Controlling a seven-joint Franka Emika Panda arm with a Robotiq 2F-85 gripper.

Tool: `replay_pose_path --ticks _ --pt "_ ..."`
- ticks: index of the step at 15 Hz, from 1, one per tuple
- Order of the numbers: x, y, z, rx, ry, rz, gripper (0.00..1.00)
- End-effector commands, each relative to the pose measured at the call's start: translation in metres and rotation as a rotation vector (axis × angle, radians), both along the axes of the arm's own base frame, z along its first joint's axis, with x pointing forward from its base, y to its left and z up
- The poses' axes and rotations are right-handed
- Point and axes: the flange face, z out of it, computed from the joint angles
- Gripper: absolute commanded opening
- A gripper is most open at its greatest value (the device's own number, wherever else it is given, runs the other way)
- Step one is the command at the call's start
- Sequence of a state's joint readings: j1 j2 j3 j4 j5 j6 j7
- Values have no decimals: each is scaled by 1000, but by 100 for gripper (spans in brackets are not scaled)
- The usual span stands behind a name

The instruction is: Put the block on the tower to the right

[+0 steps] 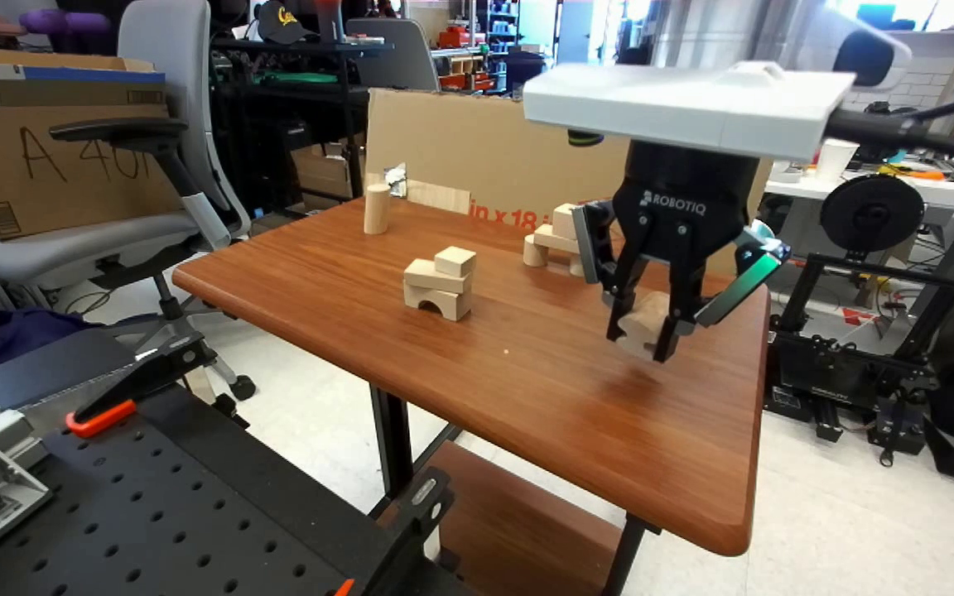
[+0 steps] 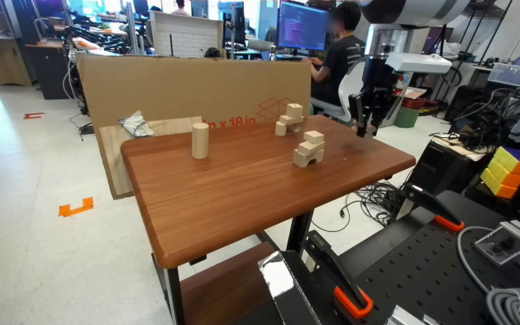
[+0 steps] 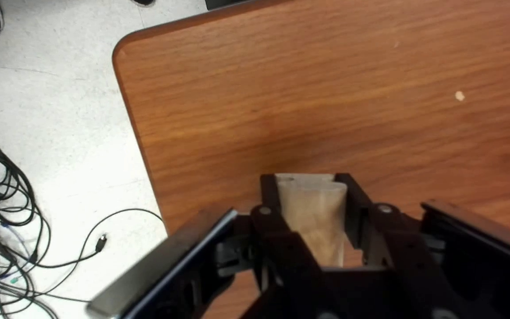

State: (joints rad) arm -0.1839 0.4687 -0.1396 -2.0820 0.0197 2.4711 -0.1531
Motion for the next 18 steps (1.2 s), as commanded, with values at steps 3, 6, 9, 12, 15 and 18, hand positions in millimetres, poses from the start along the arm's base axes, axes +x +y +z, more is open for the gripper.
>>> replay_pose_path --ticks 3,6,9,12,15,18 --pt "1 28 52 11 -64 30 11" --pt "3 53 67 15 -84 69 11" --pt "0 79 70 25 -90 119 11" --pt "-4 101 64 36 -69 155 11" --pt "-9 117 58 35 -55 183 11" --pt "-11 131 54 26 -45 201 11"
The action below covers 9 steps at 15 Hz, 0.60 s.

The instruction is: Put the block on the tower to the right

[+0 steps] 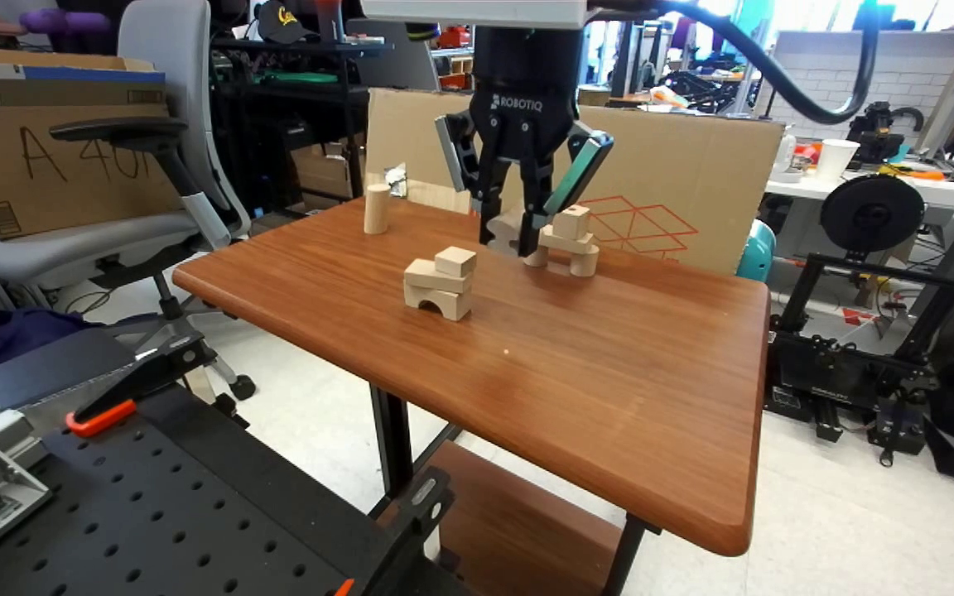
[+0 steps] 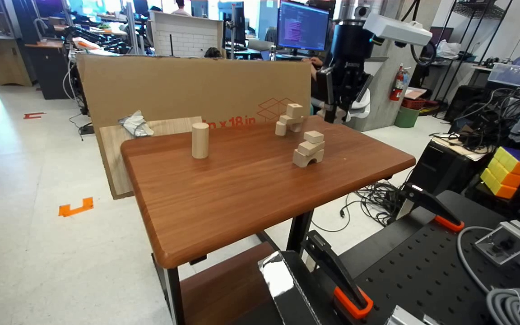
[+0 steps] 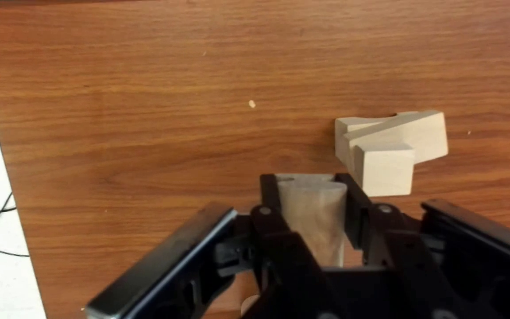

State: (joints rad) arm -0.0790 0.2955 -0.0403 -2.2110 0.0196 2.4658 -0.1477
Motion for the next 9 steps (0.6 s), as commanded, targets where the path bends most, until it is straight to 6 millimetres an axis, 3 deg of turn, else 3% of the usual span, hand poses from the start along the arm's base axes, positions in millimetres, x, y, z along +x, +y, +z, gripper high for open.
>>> replay_pose_path --ticks 1,9 --pt "-8 16 7 -19 -3 14 11" --pt "-7 43 7 -51 2 40 11"
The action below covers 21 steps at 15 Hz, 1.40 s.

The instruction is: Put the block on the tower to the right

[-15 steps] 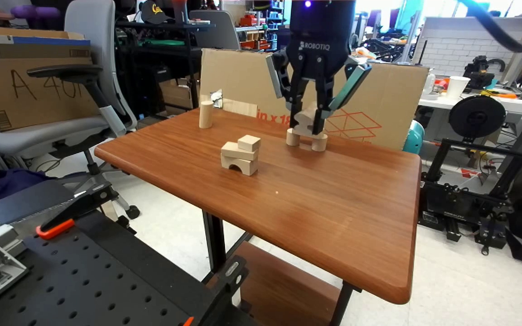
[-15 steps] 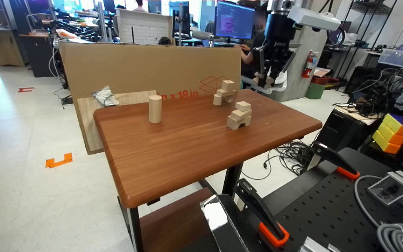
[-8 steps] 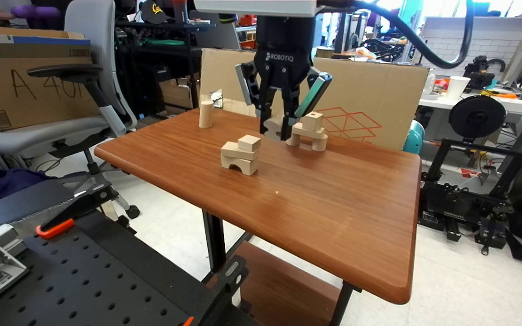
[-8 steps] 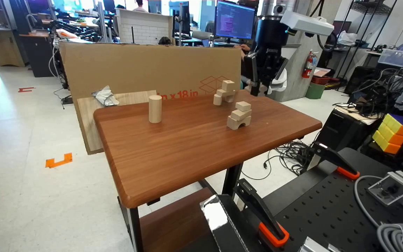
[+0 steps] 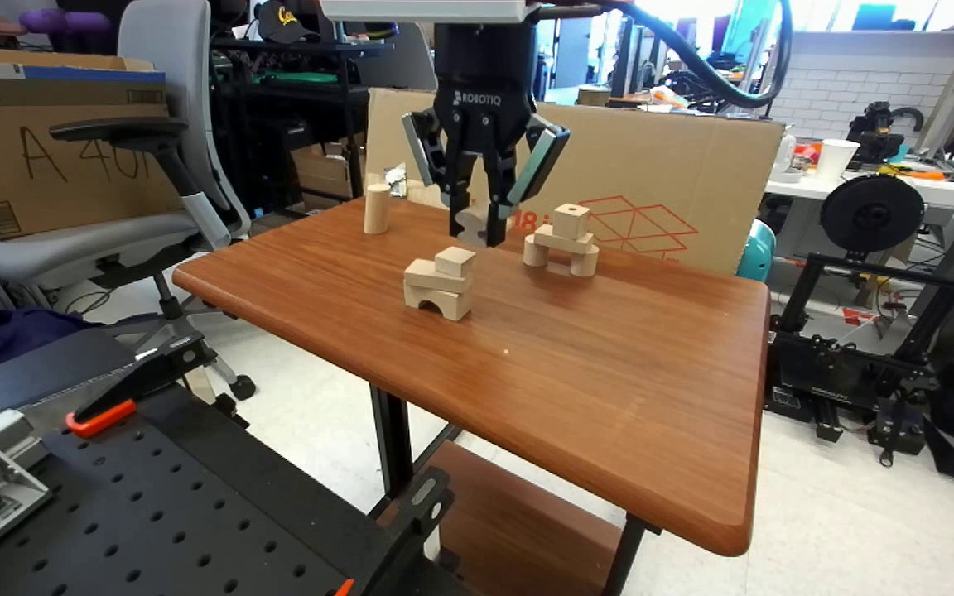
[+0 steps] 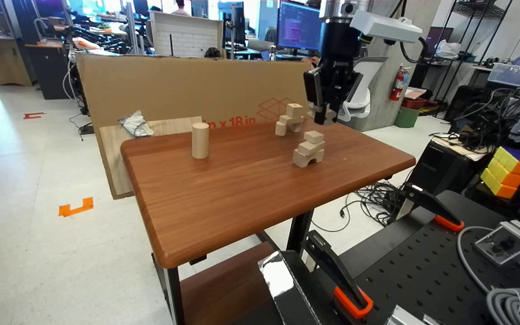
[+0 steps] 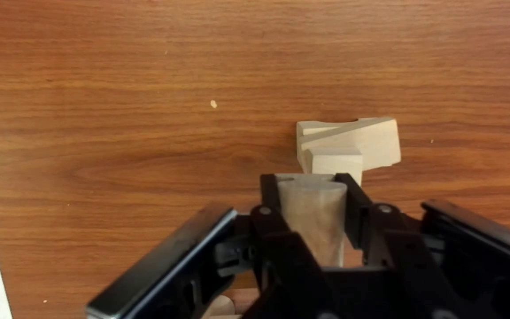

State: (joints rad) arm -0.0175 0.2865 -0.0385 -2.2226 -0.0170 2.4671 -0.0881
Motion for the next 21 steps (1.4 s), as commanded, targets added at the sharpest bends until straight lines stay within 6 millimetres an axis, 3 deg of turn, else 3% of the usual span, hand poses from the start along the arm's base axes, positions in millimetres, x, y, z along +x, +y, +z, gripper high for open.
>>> replay_pose_path --ticks 1,7,15,16,17,21 --pt "-8 11 5 -31 0 11 11" --pt "-13 27 3 -48 10 29 11" --pt "-16 28 -6 -62 29 19 11" --pt "-16 28 -7 -65 28 17 47" --pt "-16 28 -6 -68 29 15 62" --pt "-16 26 -5 -74 24 13 90"
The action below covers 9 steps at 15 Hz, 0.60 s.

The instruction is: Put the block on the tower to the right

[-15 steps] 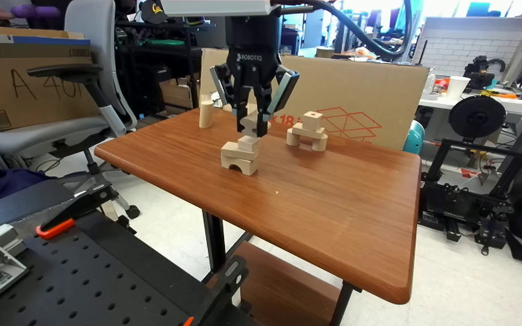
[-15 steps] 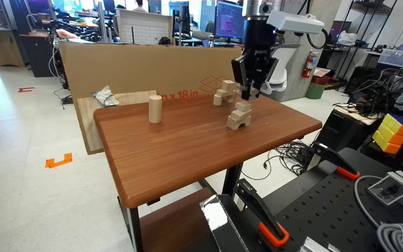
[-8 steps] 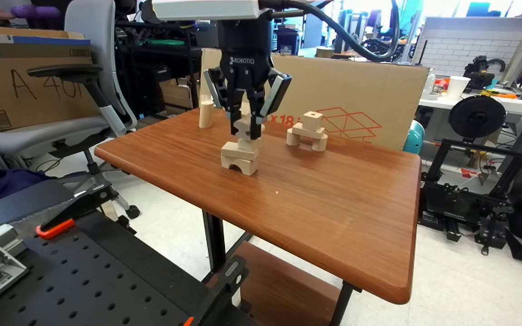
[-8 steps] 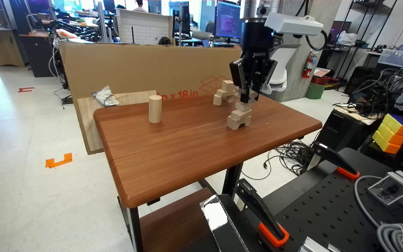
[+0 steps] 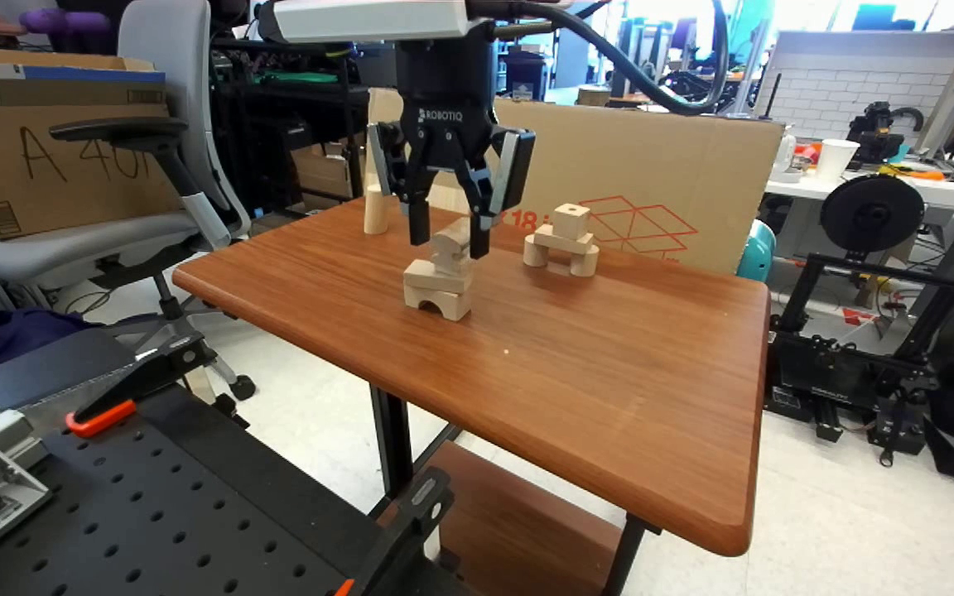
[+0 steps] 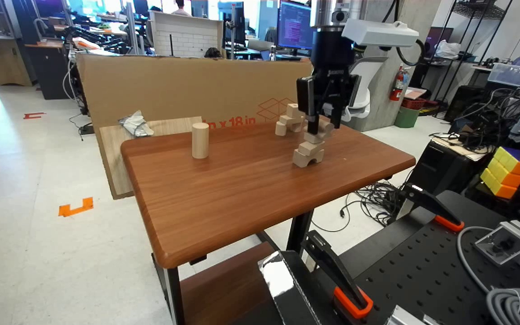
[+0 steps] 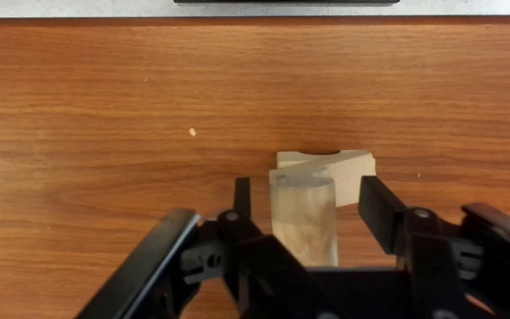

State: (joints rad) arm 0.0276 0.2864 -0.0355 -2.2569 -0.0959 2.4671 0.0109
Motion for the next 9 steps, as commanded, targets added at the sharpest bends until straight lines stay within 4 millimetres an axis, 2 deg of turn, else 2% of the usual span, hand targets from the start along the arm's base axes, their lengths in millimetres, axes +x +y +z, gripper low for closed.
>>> replay_pose_path --ticks 1,4,9 --pt "-5 0 9 -23 -10 0 97" --pt "-9 -1 17 -20 -17 -13 100" --pt "-14 -4 57 -40 -81 -104 100"
